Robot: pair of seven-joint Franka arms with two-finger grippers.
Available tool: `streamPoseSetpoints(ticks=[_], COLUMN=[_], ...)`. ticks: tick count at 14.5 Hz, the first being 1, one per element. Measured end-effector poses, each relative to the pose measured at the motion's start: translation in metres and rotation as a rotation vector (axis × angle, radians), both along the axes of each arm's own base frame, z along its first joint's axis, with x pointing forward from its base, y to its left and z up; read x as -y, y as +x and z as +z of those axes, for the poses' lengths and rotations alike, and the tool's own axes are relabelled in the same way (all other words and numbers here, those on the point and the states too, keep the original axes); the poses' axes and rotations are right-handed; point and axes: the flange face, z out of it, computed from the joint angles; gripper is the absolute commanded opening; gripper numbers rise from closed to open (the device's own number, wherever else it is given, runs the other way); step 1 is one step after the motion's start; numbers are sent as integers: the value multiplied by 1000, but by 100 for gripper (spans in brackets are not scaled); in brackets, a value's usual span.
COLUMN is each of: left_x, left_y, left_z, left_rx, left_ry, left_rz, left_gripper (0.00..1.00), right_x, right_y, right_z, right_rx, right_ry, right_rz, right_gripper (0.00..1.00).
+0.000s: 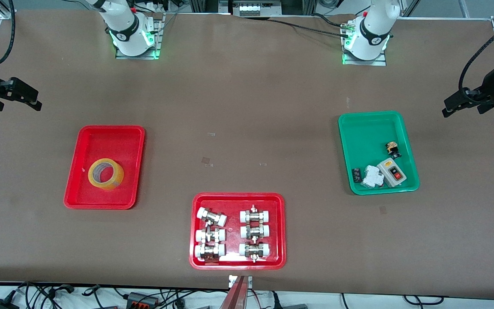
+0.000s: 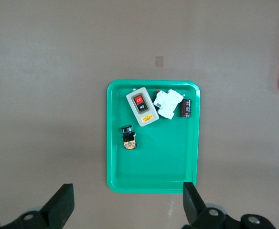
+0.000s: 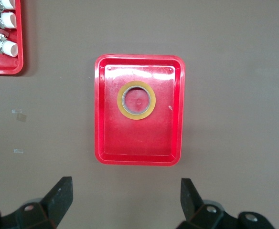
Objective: Left arm passes tape to right arm into tray
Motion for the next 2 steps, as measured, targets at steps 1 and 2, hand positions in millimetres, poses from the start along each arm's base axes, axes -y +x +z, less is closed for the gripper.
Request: streamPoseSetpoints(ticks=[1,2], left_x=[0,0], left_y=[0,0], left_z=[0,0], left_rx=[0,0], left_ry=[0,0], left_rz=[0,0], left_gripper=[100,100], right_x=[0,0], right_y=[0,0], right_z=[0,0], right_rx=[-3,-4], right_ry=[0,0], right_rz=[0,0], right_gripper=[100,100])
